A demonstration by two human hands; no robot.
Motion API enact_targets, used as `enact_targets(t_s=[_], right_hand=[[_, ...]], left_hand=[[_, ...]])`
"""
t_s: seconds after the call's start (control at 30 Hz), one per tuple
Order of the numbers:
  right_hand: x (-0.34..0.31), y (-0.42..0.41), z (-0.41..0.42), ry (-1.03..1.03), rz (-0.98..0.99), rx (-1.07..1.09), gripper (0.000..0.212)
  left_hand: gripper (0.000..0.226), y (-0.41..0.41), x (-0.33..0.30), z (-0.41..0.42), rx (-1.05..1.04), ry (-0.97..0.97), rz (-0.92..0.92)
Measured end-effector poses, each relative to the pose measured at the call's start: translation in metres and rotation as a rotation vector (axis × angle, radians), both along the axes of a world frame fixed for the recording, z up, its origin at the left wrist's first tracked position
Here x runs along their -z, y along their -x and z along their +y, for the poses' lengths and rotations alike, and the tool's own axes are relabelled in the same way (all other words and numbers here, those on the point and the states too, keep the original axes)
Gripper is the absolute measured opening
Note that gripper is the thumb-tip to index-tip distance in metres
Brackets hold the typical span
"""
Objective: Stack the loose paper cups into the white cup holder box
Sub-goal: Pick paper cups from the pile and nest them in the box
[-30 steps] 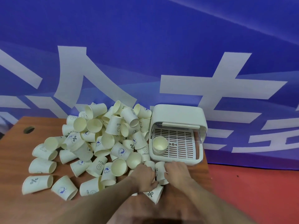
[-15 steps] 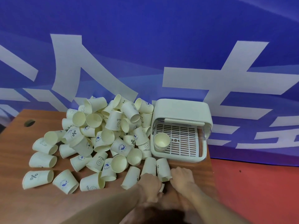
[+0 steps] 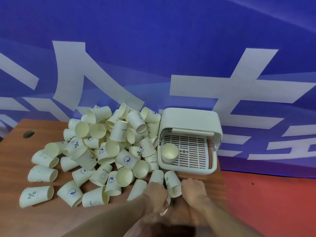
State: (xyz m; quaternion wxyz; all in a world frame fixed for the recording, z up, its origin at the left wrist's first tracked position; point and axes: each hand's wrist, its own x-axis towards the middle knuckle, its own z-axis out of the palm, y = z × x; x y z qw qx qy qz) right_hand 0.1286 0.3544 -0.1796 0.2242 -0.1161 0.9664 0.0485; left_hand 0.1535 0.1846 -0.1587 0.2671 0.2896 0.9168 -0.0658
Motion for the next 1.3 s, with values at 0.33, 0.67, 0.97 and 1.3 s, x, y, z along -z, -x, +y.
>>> enact_targets(t_s=[0.33,0.67,0.97,1.3], right_hand=[[-0.028,0.001,0.007,0.218,0.069,0.152,0.024],[-0.070,0.018,0.018,0.565,0.089,0.482,0.030],[-0.092,0.036,0.020,0.600,0.258,0.636,0.033],[-0.087,0.035,0.035,0.614,0.261,0.697,0.032]], left_hand=[[0.033,0.007,-0.027,-0.022,-0.155,-0.049,0.078],[0.039,0.038,-0.053,-0.065,-0.624,-0.518,-0.083],[0.037,0.075,-0.085,-0.062,-0.844,-0.826,0.147],[0.036,0.098,-0.087,-0.035,-0.798,-0.635,0.263]])
